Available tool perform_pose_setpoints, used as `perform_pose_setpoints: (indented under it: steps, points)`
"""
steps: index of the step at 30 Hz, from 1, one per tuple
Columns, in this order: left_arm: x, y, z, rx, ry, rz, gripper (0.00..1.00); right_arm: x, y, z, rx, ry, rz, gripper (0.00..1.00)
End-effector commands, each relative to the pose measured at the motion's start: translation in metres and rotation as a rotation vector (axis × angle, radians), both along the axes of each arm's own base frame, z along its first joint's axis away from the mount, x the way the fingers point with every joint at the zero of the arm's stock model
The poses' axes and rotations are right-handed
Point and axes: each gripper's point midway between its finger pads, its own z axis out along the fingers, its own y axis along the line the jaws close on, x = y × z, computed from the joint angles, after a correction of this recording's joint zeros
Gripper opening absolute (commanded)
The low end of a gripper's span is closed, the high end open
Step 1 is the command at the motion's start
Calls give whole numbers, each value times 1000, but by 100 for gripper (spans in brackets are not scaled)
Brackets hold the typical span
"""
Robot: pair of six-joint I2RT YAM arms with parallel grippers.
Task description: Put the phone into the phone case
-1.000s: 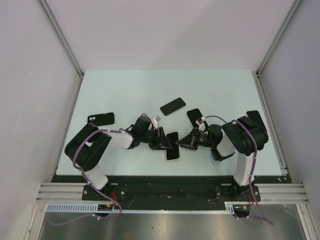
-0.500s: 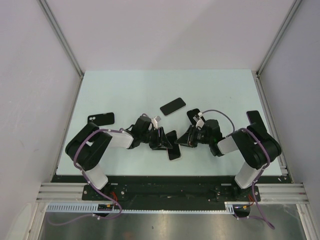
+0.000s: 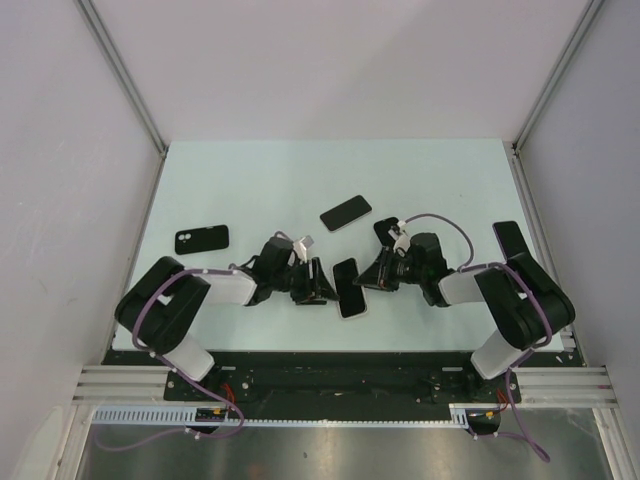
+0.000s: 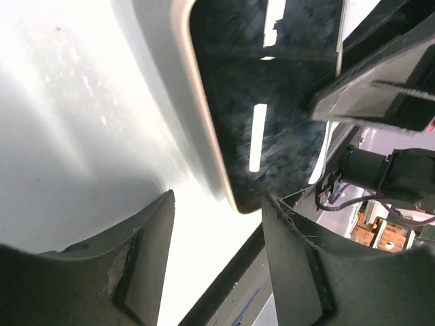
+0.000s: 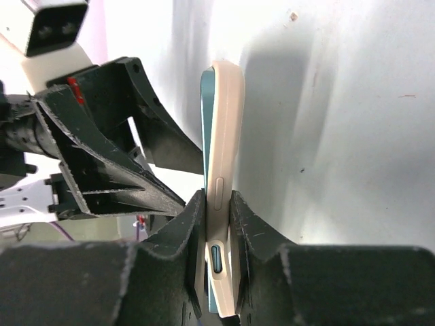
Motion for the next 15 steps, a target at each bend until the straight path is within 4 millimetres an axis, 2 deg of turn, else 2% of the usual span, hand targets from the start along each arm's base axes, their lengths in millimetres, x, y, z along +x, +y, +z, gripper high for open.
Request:
perform_pose_setpoints:
  steps: [1, 5, 9, 11, 15]
  points:
    - [3, 5, 36, -101, -107, -13, 61, 11, 7, 70, 177, -142, 40, 0]
    - [0, 4, 68, -189, -184, -35, 66, 8, 5, 107, 274, -189, 46, 0]
    - [-7, -4, 110, -327, -256, -71, 70, 0, 6, 145, 385, -255, 75, 0]
    - [-10, -7, 127, -392, -293, -95, 70, -6, 6, 156, 426, -244, 86, 0]
    - [-10, -9, 142, -437, -305, -96, 69, -18, 8, 182, 514, -284, 130, 0]
